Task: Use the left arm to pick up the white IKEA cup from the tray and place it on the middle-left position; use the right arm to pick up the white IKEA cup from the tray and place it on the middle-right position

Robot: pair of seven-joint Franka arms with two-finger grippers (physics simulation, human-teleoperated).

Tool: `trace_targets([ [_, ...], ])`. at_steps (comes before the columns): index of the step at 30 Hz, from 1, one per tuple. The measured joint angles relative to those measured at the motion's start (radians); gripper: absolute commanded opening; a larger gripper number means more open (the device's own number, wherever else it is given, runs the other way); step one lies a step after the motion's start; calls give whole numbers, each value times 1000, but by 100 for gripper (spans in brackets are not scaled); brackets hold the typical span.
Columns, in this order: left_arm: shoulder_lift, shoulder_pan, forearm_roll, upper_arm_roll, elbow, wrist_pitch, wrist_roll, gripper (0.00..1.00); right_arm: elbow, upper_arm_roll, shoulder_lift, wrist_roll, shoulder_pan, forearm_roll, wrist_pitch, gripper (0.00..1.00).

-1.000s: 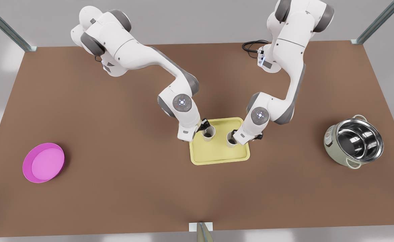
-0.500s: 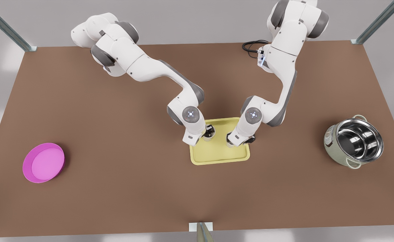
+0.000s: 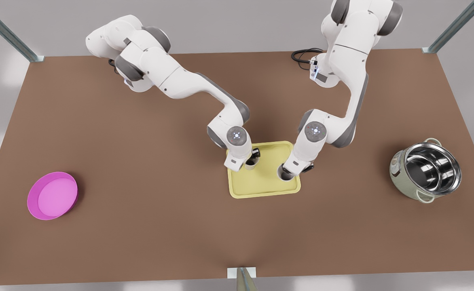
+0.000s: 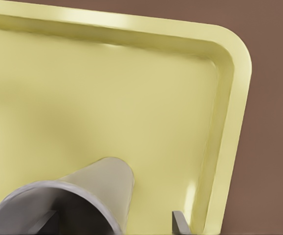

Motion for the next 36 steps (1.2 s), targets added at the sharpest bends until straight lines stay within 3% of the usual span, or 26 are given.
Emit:
trace_targets([
  [1,-12,37,-4,25,-6,-13,13,2,0,-1,1,3,0,2,0,39],
  [5,-33,249,-111,51,-30,-43,120,2,3,-3,-5,-7,-4,35,3,0],
  [14,-35,296,-283,45,-209,204,358,2,12,-6,-107,-15,-54,36,-91,0],
  [20,-20,294,-324,44,-220,327,473,3,13,-7,-225,-84,-264,33,-256,0],
  [21,-20,294,-328,44,-221,339,490,23,14,-8,-234,-106,-306,33,-282,0],
  [22,-20,295,-333,44,-221,348,510,92,14,-8,-239,-132,-346,32,-304,0],
  [23,-19,295,-338,43,-221,355,528,100,13,-7,-242,-162,-397,32,-323,0],
  [27,-30,295,-349,43,-221,372,596,100,9,-5,-230,-317,-597,31,-376,0],
  [30,-154,294,-349,70,-176,265,635,100,6,-6,-192,-433,-659,28,-393,0],
  [33,-172,305,-316,113,193,-79,631,100,5,-13,-156,-532,-666,9,-376,0],
  [36,-204,302,-291,135,319,-346,614,100,5,-16,-123,-616,-666,-24,-338,0],
])
